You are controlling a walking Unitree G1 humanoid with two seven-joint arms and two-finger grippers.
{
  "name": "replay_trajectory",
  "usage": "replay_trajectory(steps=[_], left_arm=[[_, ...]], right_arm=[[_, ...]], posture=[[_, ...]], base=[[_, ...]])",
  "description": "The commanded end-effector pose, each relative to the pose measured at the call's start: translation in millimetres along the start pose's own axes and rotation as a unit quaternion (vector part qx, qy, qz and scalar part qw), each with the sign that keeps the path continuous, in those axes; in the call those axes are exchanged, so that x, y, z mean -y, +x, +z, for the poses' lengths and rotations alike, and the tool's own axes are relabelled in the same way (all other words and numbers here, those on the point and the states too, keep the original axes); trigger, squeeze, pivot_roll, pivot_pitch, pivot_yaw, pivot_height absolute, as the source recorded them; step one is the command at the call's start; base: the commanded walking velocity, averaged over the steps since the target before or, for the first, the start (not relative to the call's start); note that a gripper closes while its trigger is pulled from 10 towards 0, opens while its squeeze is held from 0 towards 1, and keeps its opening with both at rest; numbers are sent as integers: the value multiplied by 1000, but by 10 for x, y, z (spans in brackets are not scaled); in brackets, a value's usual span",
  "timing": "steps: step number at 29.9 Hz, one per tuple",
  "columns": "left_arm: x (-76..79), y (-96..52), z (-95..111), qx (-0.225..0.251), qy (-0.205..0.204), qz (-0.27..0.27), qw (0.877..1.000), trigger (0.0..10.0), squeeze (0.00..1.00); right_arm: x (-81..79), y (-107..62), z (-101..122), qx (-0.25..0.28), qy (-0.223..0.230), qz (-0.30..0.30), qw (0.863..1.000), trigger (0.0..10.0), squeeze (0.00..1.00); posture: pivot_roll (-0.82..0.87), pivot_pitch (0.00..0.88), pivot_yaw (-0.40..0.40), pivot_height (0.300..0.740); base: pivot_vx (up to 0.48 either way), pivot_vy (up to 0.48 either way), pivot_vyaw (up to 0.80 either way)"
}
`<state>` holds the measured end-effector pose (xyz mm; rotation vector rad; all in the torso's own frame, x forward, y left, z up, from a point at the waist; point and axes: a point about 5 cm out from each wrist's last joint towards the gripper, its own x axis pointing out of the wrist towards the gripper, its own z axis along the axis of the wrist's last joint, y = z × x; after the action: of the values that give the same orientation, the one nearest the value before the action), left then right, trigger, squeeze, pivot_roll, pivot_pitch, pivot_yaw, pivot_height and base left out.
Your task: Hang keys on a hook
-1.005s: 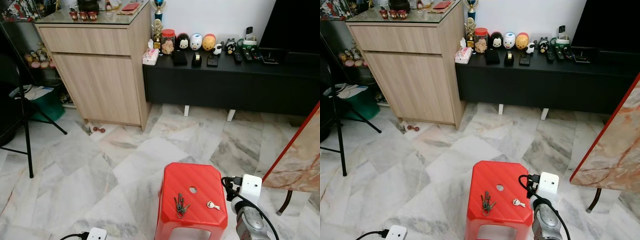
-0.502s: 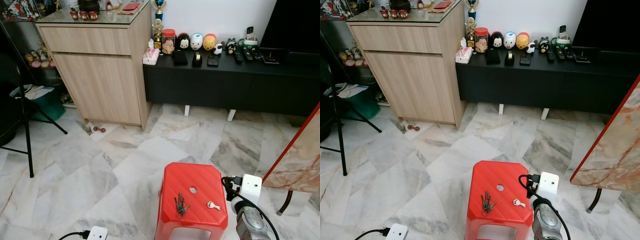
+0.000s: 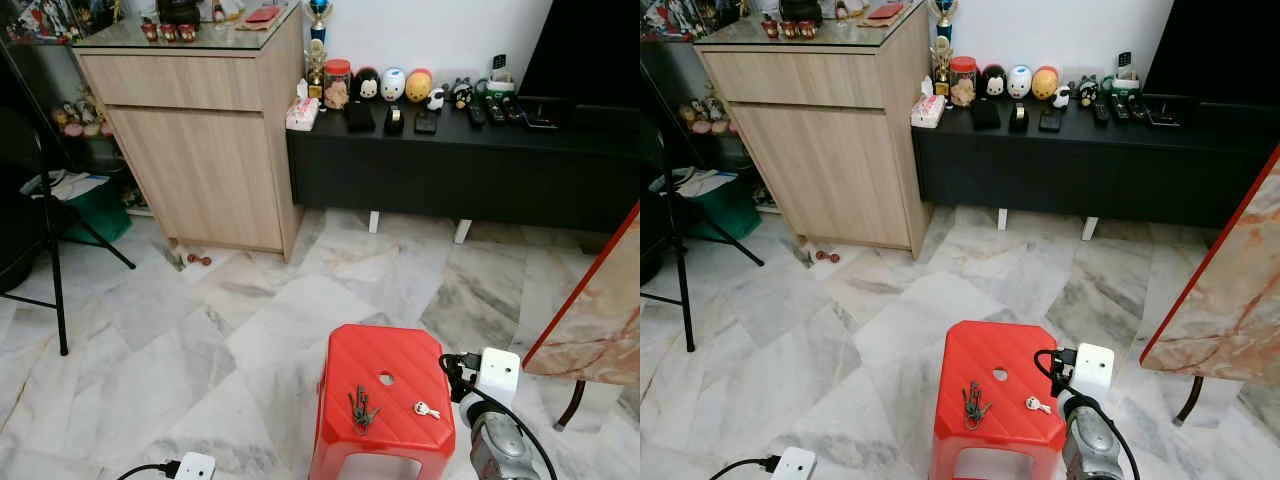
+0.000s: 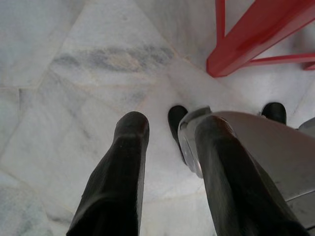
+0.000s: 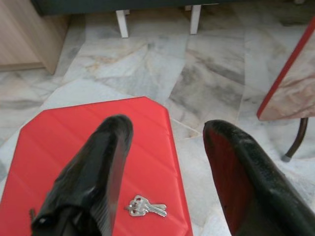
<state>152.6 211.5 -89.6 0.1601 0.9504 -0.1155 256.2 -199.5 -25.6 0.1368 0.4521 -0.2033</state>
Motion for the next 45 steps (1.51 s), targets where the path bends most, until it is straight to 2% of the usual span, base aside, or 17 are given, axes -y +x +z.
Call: replay_trajectory(steps=[1, 8, 21, 29, 37, 42, 45], left_arm=[[-5, -12, -41, -7, 3, -1, 1000, 10000, 0], [7, -12, -52, -9, 3, -2, 1000, 10000, 0], [152, 23, -24, -11, 2, -7, 1000, 10000, 0], [74, 10, -26, -10, 1, -3, 1000, 10000, 0], [33, 20, 7, -16, 2, 0, 1000, 10000, 0], [214, 95, 167, -11, 6, -6, 1000, 10000, 0], [411, 116, 178, -12, 5, -14, 1000, 10000, 0]], right_arm=[[0, -2, -16, -6, -2, -2, 1000, 10000, 0], [-2, -2, -24, -10, -2, 0, 1000, 10000, 0], [5, 7, -20, -16, 0, 4, 1000, 10000, 0], [1, 11, -36, -28, -7, 1, 1000, 10000, 0], [2, 8, -30, -21, -6, -3, 1000, 10000, 0], [18, 8, -25, -20, -5, -7, 1000, 10000, 0], [19, 8, -26, -20, -2, -8, 1000, 10000, 0]], posture=[[28, 0, -8, 680], [29, 0, -7, 680], [28, 0, -7, 680], [30, 0, -6, 680], [29, 0, -5, 645], [29, 0, -4, 645], [31, 0, -4, 645]], base=[[0, 0, 0], [0, 0, 0], [0, 0, 0], [0, 0, 0], [0, 0, 0], [0, 0, 0], [0, 0, 0]])
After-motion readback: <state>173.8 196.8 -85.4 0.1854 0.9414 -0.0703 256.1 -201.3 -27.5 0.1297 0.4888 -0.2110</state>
